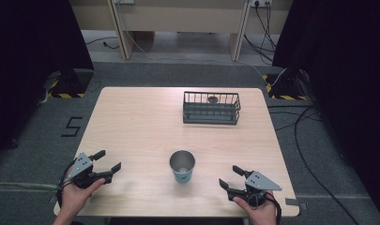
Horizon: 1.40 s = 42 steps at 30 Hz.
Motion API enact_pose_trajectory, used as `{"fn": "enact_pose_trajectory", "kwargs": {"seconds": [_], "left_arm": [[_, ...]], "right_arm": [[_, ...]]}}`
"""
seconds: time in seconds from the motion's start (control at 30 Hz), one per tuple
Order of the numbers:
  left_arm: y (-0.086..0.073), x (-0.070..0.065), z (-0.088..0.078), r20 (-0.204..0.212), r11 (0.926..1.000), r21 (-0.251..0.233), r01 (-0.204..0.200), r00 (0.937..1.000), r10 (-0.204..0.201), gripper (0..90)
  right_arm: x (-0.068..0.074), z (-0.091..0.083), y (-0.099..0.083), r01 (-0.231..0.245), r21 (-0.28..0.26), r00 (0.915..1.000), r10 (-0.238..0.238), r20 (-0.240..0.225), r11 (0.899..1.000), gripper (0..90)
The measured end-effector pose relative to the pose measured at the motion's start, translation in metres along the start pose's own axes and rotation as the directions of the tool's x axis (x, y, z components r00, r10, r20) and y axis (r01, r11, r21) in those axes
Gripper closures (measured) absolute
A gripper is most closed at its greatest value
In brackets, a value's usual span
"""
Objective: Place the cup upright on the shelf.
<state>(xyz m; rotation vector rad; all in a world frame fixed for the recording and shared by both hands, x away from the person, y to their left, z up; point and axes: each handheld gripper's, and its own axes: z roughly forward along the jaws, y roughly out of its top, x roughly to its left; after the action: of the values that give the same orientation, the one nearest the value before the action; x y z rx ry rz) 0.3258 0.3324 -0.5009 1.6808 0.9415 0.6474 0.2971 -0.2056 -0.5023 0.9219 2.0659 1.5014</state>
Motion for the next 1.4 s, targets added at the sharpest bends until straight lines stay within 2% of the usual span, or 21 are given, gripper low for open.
{"fn": "enact_pose_trajectory", "kwargs": {"seconds": [0.23, 0.33, 0.6, 0.83, 1.27, 1.4], "left_arm": [[0.0, 0.0, 0.001, 0.01, 0.9998, -0.013, 0.018, 0.9998, -0.018, 14.7], [-0.001, -0.001, 0.002, 0.017, 0.9997, -0.01, 0.021, 0.9996, -0.021, 14.6], [-0.001, -0.002, 0.004, 0.022, 0.9997, -0.005, 0.025, 0.9994, -0.025, 14.6], [-0.001, -0.005, 0.004, 0.025, 0.9999, -0.008, 0.015, 0.9996, -0.015, 14.7], [-0.001, -0.006, 0.005, 0.033, 0.9999, -0.009, 0.013, 0.9994, -0.013, 14.7], [-0.001, -0.006, 0.005, 0.033, 0.9999, -0.008, 0.013, 0.9994, -0.013, 14.7]], "right_arm": [[0.015, 0.009, 0.007, 0.056, 0.001, 0.9973, -0.056, -0.048, 0.998, 20.6], [0.02, 0.015, 0.009, 0.064, 0.012, 0.9957, -0.063, -0.068, 0.998, 20.0], [0.026, 0.032, 0.023, 0.082, -0.003, 0.9909, -0.082, -0.107, 0.997, 19.5], [0.035, 0.049, 0.031, 0.114, 0.003, 0.9824, -0.112, -0.149, 0.993, 18.9], [0.044, 0.071, 0.034, 0.098, 0.001, 0.9762, -0.096, -0.194, 0.995, 17.7], [0.046, 0.079, 0.032, 0.099, 0.015, 0.9741, -0.093, -0.206, 0.995, 16.7]]}}
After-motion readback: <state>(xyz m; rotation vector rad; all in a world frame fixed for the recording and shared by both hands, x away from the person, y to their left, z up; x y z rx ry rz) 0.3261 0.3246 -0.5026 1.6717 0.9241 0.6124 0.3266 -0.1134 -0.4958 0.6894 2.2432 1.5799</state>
